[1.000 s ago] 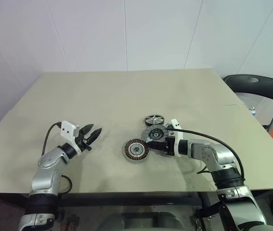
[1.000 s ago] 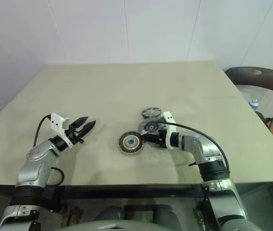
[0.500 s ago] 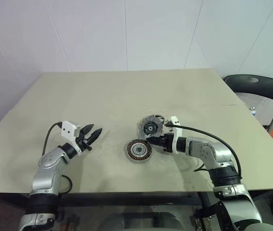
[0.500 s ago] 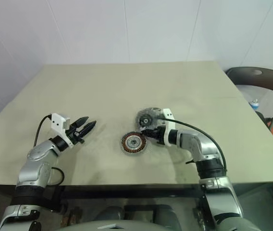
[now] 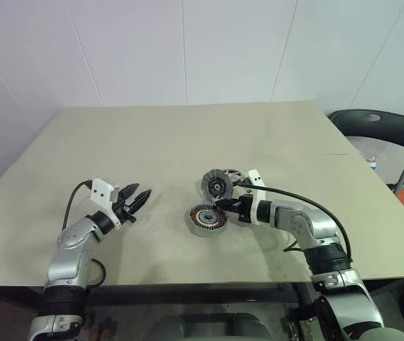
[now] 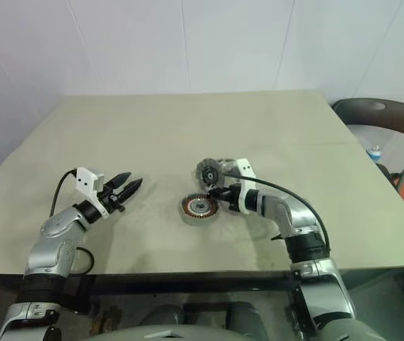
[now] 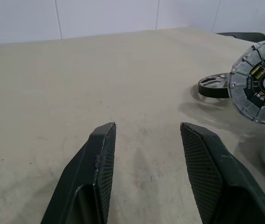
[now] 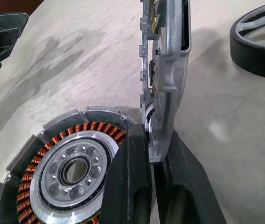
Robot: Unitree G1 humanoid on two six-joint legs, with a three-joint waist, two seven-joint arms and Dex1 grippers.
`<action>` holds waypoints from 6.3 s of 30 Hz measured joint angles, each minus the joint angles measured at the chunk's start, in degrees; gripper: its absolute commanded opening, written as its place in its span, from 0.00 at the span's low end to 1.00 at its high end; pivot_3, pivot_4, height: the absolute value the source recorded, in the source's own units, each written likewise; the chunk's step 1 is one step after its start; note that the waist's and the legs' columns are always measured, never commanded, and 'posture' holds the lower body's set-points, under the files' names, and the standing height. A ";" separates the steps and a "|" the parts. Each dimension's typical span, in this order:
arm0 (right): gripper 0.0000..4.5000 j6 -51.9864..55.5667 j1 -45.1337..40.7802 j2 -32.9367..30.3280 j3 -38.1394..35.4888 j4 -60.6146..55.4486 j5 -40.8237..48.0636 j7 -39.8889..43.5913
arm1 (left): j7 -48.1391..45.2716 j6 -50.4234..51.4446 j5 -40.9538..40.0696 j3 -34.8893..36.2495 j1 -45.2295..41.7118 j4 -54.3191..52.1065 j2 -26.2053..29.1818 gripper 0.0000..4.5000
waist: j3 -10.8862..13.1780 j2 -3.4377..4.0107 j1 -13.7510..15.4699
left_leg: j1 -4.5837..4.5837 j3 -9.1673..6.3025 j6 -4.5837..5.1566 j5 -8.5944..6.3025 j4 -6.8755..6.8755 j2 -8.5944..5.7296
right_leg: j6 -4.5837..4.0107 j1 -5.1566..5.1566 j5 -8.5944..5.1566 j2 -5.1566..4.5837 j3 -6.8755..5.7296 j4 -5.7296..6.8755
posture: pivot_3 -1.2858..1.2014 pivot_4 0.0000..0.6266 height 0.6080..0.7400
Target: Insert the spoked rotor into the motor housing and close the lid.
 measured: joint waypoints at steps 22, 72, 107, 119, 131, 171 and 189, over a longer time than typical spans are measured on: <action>0.01 -6.50 -7.40 9.07 0.07 11.53 -3.90 -1.22 | 0.61 -0.27 -0.05 0.18 0.18 0.05 -0.15 0.52 | 0.02 0.03 -1.48 | -0.06 -0.01 -0.05 0.01 -0.07 0.03 | -0.07 -0.16 0.04 0.06 0.02 0.07 | 0.52 0.00 1.00; 0.45 -30.55 -18.92 -0.39 7.43 18.25 -15.25 12.17 | 0.94 0.25 -0.66 0.16 0.46 -1.58 -1.08 0.52 | 0.03 0.04 -1.39 | -0.08 0.14 -0.06 0.00 -0.07 0.03 | -0.07 -0.22 0.05 -0.01 0.01 0.04 | 0.52 0.00 1.00; 0.45 -75.08 -46.81 -1.54 32.62 63.26 -58.99 18.81 | 3.24 0.26 -1.06 0.69 4.72 -5.22 -1.19 0.52 | 0.07 0.14 -2.94 | -0.02 0.24 -0.14 -0.01 -0.19 0.08 | -0.11 -0.37 0.06 0.18 0.22 0.19 | 0.52 0.00 1.00; 0.45 -73.92 -46.39 2.14 31.26 63.29 -59.22 15.94 | 3.38 0.22 -1.06 0.68 4.81 -5.29 -1.53 0.52 | 0.07 0.14 -2.86 | -0.02 0.29 -0.15 -0.01 -0.19 0.07 | -0.13 -0.38 0.06 0.20 0.26 0.19 | 0.52 0.00 1.00; 0.45 -73.41 -45.28 2.12 31.43 63.40 -61.18 15.27 | 4.35 0.20 -1.06 0.69 5.98 -6.31 -1.83 0.52 | 0.07 0.14 -2.93 | 0.00 0.35 -0.15 -0.02 -0.19 0.08 | -0.13 -0.39 0.07 0.21 0.33 0.20 | 0.52 0.00 1.00; 0.01 -70.79 -43.33 3.45 28.07 64.30 -59.66 20.66 | 5.54 0.14 -1.05 0.68 6.97 -6.95 -2.25 0.52 | 0.06 0.13 -3.03 | 0.06 0.62 -0.15 -0.02 -0.17 0.15 | -0.17 -0.43 0.10 0.32 0.63 0.24 | 0.52 0.00 1.00; 0.01 -62.59 -46.43 -17.46 54.39 24.07 -12.17 53.03 | 4.85 -0.47 -1.03 0.64 4.00 -4.80 -2.32 0.52 | 0.11 0.21 -2.62 | 0.05 0.65 -0.28 -0.21 -0.07 0.47 | -0.22 -0.43 0.13 0.55 0.71 0.16 | 0.52 0.00 1.00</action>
